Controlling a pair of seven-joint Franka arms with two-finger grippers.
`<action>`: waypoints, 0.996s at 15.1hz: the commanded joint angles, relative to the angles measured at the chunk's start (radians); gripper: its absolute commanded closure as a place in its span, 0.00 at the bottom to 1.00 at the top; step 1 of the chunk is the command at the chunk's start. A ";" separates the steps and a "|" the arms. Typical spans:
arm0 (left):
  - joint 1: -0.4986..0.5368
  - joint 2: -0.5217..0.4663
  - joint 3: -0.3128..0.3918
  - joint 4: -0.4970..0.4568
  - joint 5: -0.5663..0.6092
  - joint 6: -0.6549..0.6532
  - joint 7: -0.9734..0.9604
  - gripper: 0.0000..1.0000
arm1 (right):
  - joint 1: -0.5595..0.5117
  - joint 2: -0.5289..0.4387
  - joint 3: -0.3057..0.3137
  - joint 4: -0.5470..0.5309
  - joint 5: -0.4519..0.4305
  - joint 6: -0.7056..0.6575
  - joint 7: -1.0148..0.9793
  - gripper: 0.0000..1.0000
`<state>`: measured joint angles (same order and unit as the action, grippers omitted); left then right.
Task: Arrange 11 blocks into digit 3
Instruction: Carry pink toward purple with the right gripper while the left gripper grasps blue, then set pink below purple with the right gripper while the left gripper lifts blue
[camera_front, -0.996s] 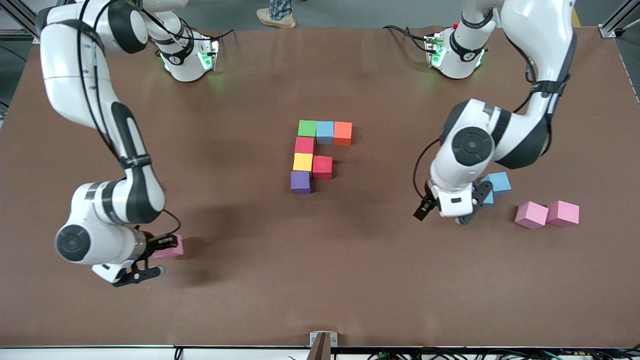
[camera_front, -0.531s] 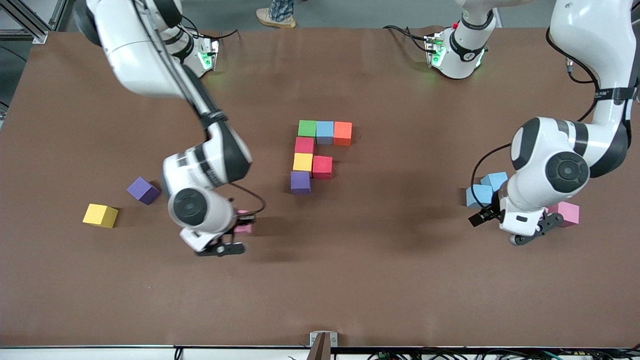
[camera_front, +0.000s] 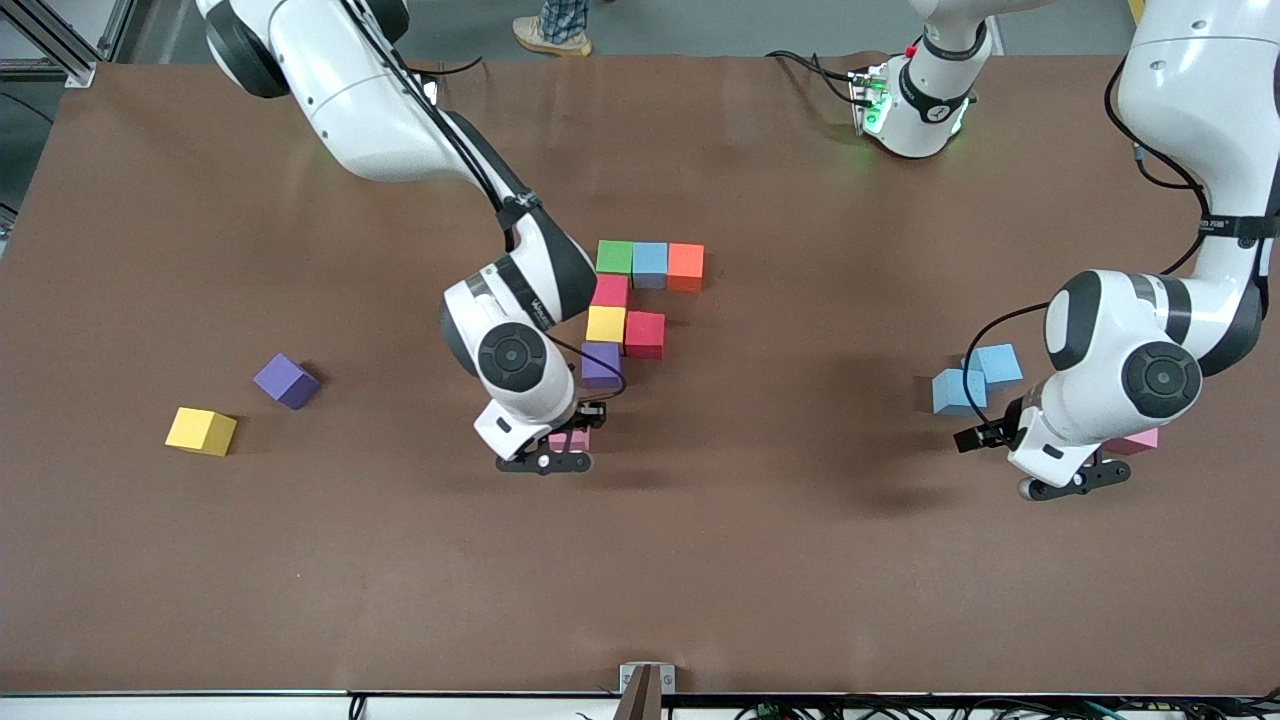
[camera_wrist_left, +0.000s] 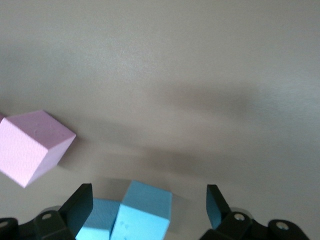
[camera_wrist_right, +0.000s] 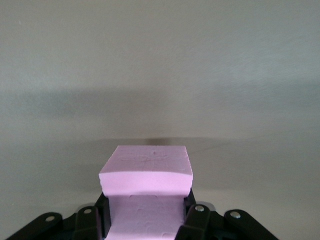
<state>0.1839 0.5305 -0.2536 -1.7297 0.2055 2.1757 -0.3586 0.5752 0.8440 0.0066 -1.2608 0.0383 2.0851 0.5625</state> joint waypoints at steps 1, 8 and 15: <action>0.014 0.002 -0.009 -0.057 0.020 0.053 0.038 0.00 | 0.026 0.018 -0.008 -0.025 0.021 0.039 0.013 0.72; 0.009 0.000 -0.016 -0.134 0.020 0.058 0.156 0.01 | 0.051 0.032 -0.008 -0.045 0.072 0.050 0.013 0.72; 0.009 -0.011 -0.018 -0.182 0.028 0.067 0.159 0.00 | 0.067 0.026 -0.008 -0.094 0.072 0.078 0.011 0.69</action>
<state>0.1867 0.5508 -0.2683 -1.8768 0.2092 2.2276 -0.2122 0.6232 0.8830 -0.0005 -1.2865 0.0909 2.1308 0.5641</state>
